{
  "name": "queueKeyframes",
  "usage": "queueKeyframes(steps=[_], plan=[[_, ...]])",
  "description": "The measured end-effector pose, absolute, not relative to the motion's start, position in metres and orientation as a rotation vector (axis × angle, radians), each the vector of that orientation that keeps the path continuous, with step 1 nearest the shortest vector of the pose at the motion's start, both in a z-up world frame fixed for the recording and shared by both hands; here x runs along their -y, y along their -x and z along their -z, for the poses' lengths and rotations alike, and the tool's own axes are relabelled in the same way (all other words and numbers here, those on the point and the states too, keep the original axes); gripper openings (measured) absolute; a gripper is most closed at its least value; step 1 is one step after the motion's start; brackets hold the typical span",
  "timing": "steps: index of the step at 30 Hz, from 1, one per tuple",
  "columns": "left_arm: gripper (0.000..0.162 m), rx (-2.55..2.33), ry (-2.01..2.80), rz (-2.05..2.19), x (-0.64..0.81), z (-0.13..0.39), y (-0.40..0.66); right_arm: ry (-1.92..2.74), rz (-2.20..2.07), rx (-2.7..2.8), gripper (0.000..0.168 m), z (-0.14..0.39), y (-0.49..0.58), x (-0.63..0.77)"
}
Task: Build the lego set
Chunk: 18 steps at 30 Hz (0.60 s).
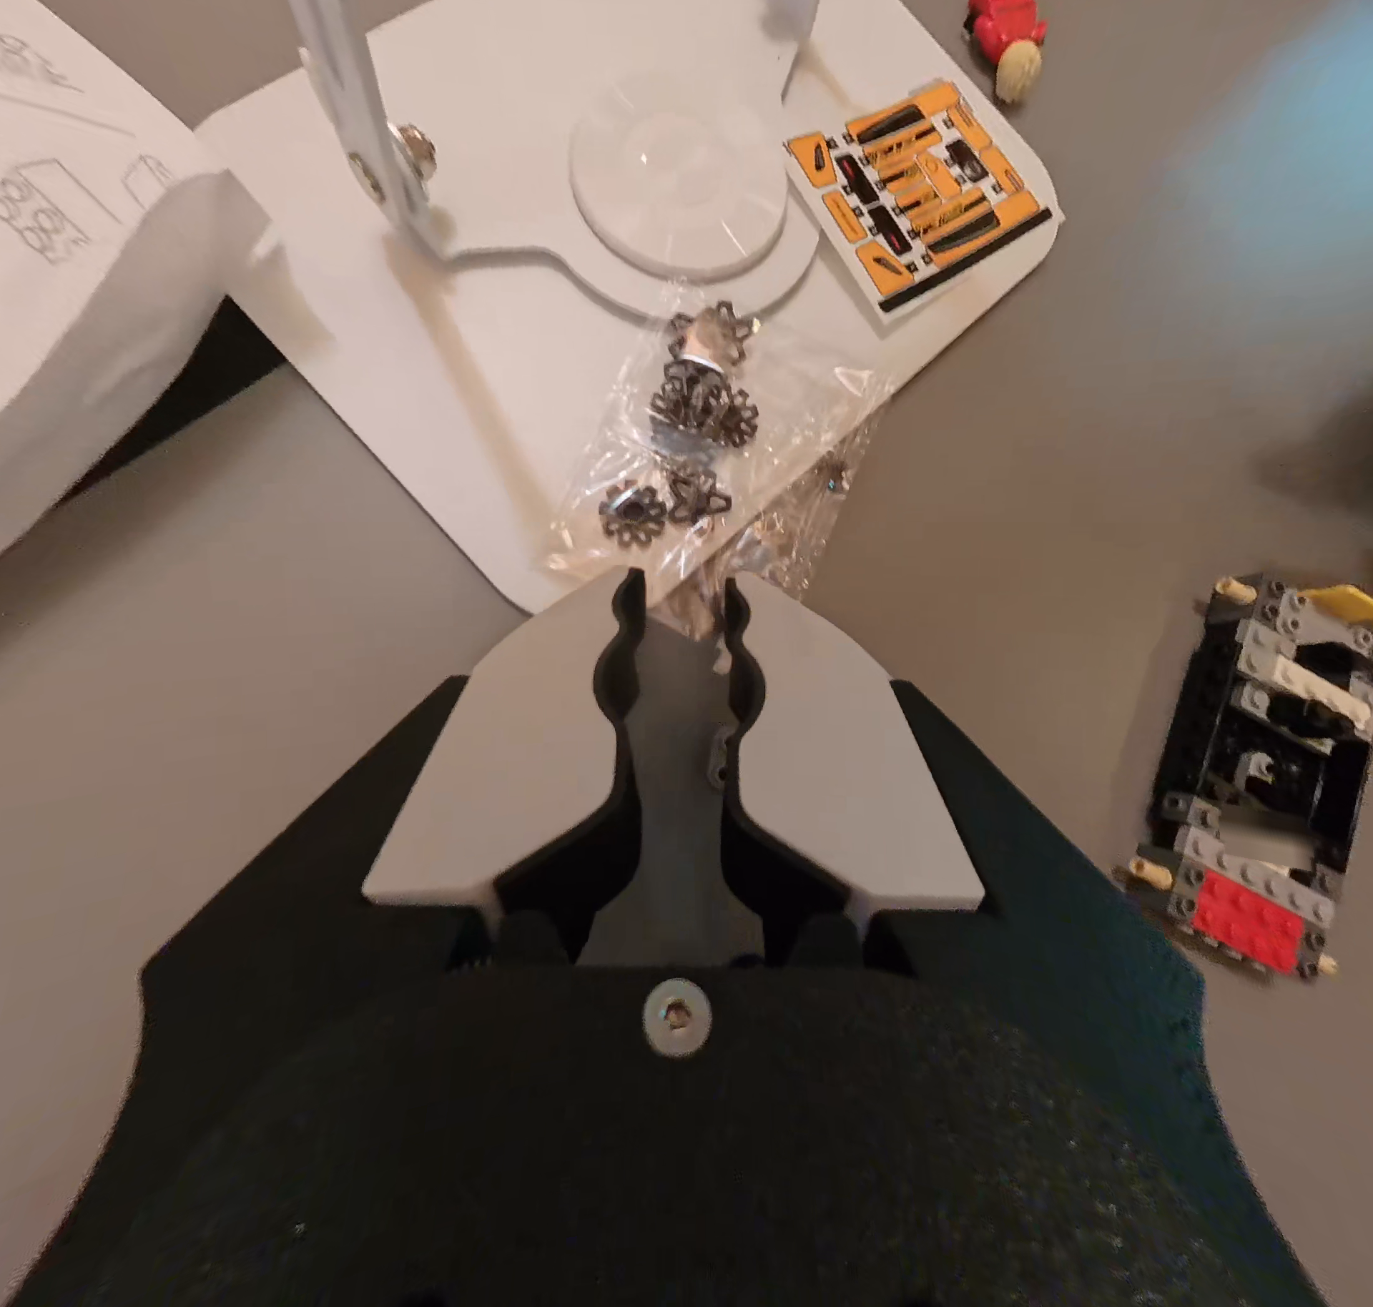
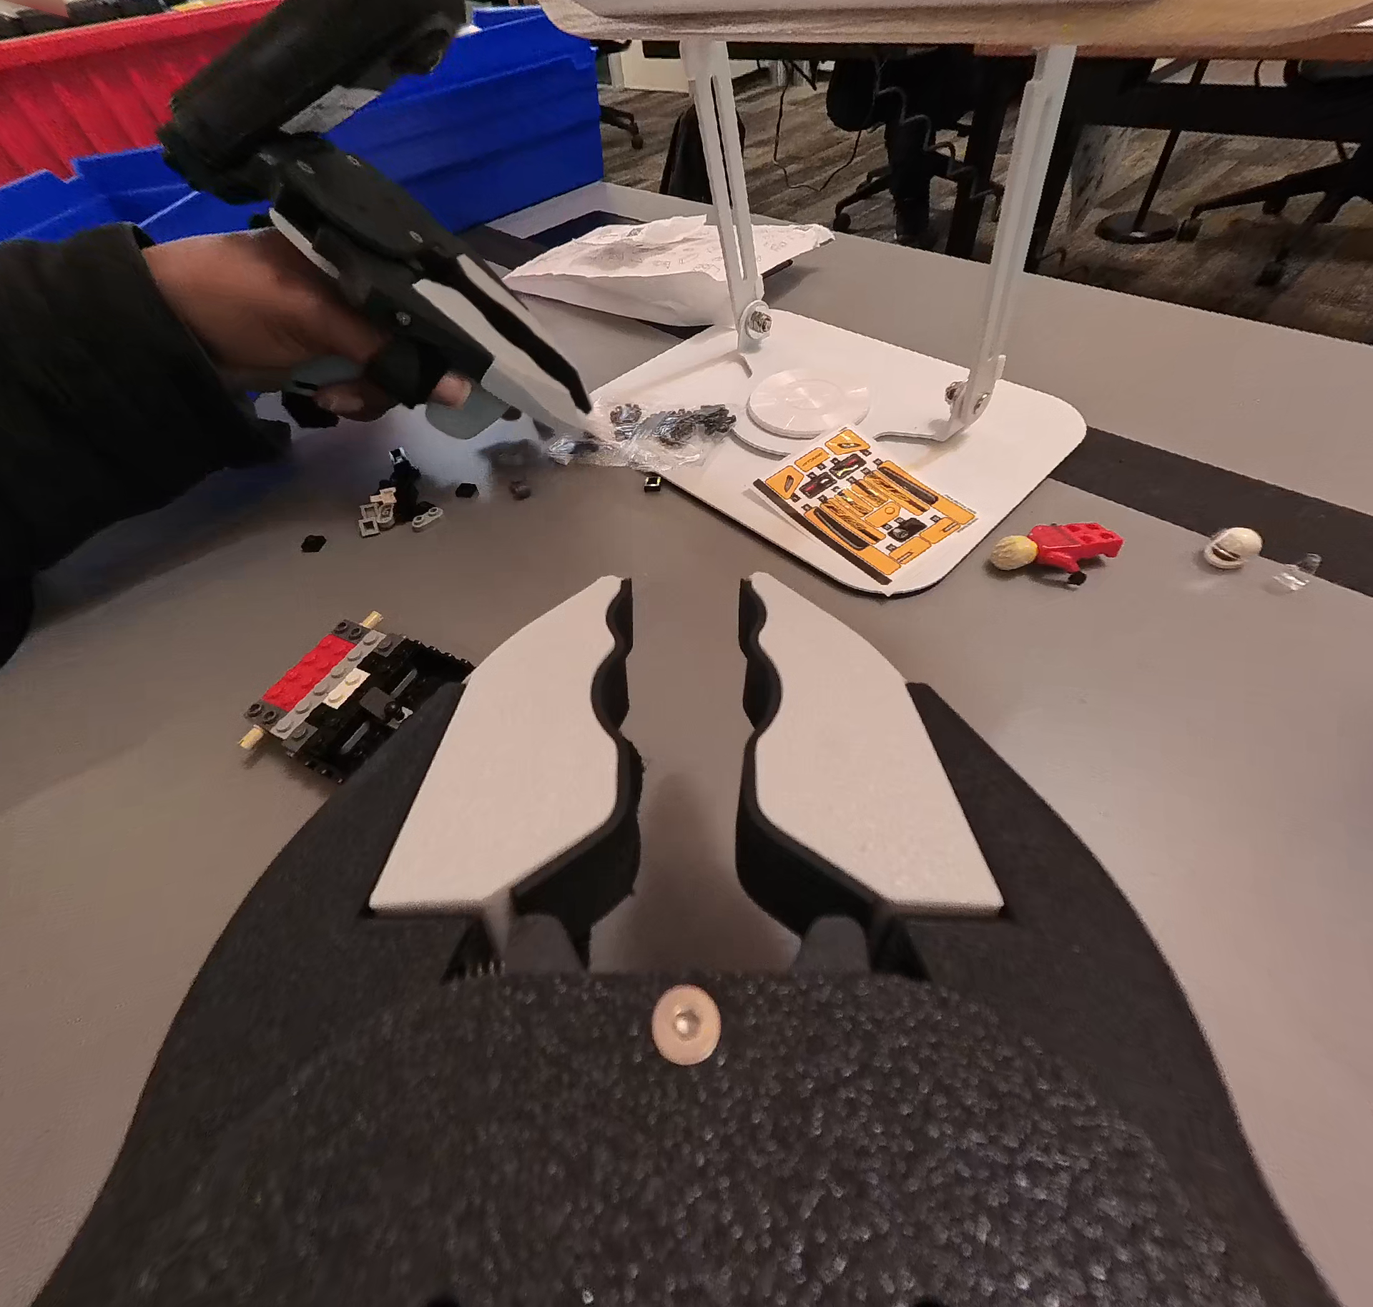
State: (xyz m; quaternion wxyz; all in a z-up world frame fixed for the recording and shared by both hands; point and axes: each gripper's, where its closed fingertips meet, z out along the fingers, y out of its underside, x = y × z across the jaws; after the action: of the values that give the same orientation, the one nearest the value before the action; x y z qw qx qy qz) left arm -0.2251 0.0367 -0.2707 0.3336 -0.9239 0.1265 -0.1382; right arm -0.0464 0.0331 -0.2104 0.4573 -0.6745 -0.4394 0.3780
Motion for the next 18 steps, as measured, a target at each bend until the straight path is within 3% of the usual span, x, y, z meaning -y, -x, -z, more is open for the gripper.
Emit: queueKeyframes(steps=[8, 13, 18], plan=[[0.018, -0.393, 2.402, 0.085, -0.062, 0.274, 0.241, 1.679, -0.936, 1.083, 0.026, 0.214, 0.047, -0.034], [0.009, -0.533, 2.41, -0.123, -0.077, 0.273, 0.255, 1.688, -0.931, 1.083, 0.026, 0.216, 0.046, -0.035], [0.016, -0.558, 2.272, -0.297, -0.096, 0.263, 0.259, 1.689, -0.918, 1.079, 0.026, 0.215, 0.044, -0.036]])
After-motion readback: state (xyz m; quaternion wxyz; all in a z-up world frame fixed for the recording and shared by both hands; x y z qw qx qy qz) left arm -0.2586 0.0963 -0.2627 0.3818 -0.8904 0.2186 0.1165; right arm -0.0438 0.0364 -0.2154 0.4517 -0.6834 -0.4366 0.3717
